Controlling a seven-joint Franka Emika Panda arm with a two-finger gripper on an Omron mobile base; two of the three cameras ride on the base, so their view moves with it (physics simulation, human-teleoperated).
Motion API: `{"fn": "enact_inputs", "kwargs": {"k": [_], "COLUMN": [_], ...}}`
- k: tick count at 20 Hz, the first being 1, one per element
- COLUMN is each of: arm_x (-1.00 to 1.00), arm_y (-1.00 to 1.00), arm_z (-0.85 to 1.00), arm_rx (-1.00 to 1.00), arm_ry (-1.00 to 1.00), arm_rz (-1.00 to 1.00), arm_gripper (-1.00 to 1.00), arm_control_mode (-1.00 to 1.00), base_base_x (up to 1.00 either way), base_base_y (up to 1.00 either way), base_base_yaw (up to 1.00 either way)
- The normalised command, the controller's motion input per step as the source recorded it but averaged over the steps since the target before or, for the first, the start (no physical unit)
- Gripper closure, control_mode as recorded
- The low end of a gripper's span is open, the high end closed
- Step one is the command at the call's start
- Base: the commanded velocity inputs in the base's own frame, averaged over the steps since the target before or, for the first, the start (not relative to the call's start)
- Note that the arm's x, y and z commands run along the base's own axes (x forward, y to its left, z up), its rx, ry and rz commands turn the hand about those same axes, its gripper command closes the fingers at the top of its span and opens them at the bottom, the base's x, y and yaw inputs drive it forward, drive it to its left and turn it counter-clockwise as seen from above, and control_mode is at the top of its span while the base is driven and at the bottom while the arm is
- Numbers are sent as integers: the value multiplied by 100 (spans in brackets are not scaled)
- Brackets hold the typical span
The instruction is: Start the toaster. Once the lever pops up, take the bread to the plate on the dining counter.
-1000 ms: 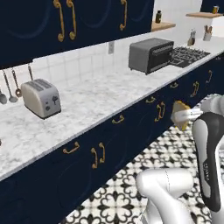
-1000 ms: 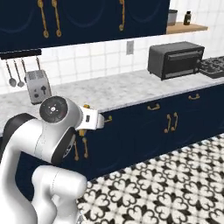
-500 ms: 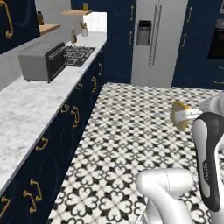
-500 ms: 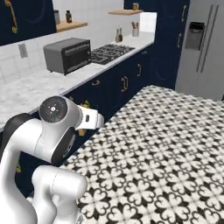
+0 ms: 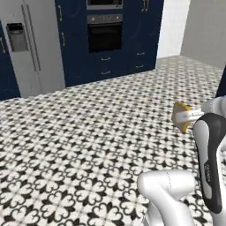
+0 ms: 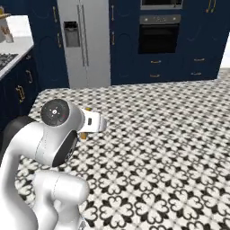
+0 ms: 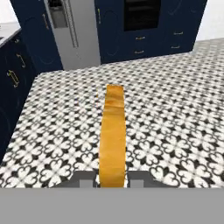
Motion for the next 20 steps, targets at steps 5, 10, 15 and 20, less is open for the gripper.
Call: {"fn": "enact_inputs", "kwargs": {"k": [5,10,15,20], "arm_x": [0,0,0,0], "arm_y": [0,0,0,0], "arm_z": [0,0,0,0], "arm_rx": [0,0,0,0], "arm_ry": [0,0,0,0], "arm_rz": [0,0,0,0], "arm_gripper": [100,100,100,100], "arm_control_mode": [100,100,100,100], "base_base_x": [0,0,11,46], "base_base_y": [4,7,20,30], "base_base_yaw": [-97,-97,-95,-83]}}
